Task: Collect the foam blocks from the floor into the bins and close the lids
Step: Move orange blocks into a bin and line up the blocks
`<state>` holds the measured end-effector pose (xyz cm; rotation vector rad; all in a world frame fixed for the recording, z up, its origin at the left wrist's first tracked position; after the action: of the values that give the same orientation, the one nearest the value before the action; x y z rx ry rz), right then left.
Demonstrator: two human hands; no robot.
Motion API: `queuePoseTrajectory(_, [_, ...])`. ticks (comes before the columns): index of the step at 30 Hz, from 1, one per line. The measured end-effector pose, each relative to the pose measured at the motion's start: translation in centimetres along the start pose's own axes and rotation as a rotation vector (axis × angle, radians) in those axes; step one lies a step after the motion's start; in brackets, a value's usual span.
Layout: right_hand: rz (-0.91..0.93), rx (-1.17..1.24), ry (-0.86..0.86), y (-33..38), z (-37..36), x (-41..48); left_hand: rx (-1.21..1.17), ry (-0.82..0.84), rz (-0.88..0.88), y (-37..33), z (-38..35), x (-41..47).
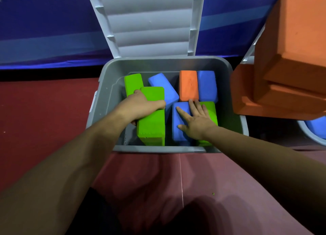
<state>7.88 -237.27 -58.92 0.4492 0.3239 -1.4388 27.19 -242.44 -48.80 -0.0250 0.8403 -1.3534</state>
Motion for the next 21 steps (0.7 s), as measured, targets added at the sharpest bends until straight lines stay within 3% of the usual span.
queuePoseTrajectory(6, [0.007, 0.106, -0.017, 0.2, 0.3, 0.4, 0.065, -0.033, -0.024, -0.3, -0.3, -0.4])
queuePoseTrajectory(10, [0.016, 0.319, -0.013, 0.0, 1.5, 0.2, -0.001, 0.089, -0.051, -0.2, -2.5, -0.4])
queuePoseTrajectory(16, [0.062, 0.346, -0.363, 1.1, 7.9, 3.4, -0.037, 0.145, -0.011, 0.7, -3.3, 0.7])
queuePoseTrajectory(21, [0.029, 0.288, -0.157, 3.6, 8.4, 9.9, -0.047, 0.151, -0.005, 3.5, -4.6, 2.2])
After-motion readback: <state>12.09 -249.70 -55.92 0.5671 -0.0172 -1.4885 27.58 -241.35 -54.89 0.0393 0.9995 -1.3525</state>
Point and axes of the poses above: each hand's wrist, its own x-axis towards the middle knuckle, its own z-axis out of the back of the hand, y = z × x, the point moved 6 cm from there along x, towards the middle knuckle, and after that the axes turned 1 degree about -x, right-handed, at the moved point
